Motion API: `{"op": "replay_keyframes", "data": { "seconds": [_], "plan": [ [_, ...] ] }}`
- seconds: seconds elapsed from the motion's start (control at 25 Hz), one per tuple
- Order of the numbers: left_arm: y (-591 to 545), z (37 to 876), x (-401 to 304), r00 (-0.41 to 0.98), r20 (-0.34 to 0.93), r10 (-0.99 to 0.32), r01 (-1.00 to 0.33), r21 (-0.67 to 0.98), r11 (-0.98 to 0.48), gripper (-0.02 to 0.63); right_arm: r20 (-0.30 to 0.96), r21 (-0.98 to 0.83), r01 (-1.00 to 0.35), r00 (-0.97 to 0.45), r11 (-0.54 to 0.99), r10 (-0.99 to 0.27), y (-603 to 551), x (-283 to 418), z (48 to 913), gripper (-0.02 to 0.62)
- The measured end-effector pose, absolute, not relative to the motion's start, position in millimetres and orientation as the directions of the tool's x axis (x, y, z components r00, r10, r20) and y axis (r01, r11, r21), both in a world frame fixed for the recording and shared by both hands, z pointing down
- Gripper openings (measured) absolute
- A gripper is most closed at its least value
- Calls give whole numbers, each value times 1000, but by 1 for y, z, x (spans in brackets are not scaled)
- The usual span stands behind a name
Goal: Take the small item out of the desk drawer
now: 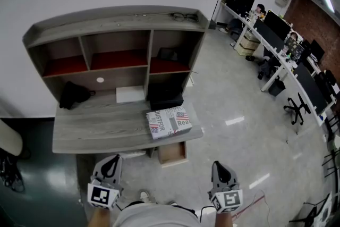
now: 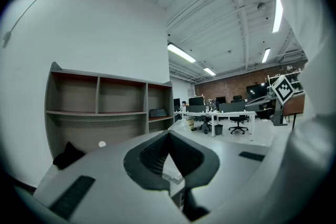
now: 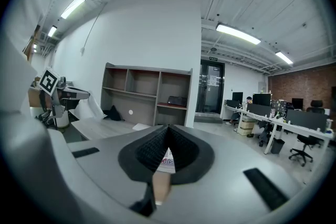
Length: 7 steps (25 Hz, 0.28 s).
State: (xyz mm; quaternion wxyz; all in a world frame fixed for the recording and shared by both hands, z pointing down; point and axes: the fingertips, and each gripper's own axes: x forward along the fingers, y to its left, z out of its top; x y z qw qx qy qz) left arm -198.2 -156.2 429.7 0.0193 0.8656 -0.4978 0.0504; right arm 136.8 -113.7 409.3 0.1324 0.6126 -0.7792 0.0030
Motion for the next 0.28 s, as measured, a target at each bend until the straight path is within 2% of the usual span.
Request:
{"op": "replay_keyframes", "data": {
  "seconds": [0.28],
  "plan": [
    [-159, 431, -189, 506, 104, -856, -860, -12, -509, 17, 209, 157, -959, -200, 234, -957, -115, 148, 408, 21]
  ]
}}
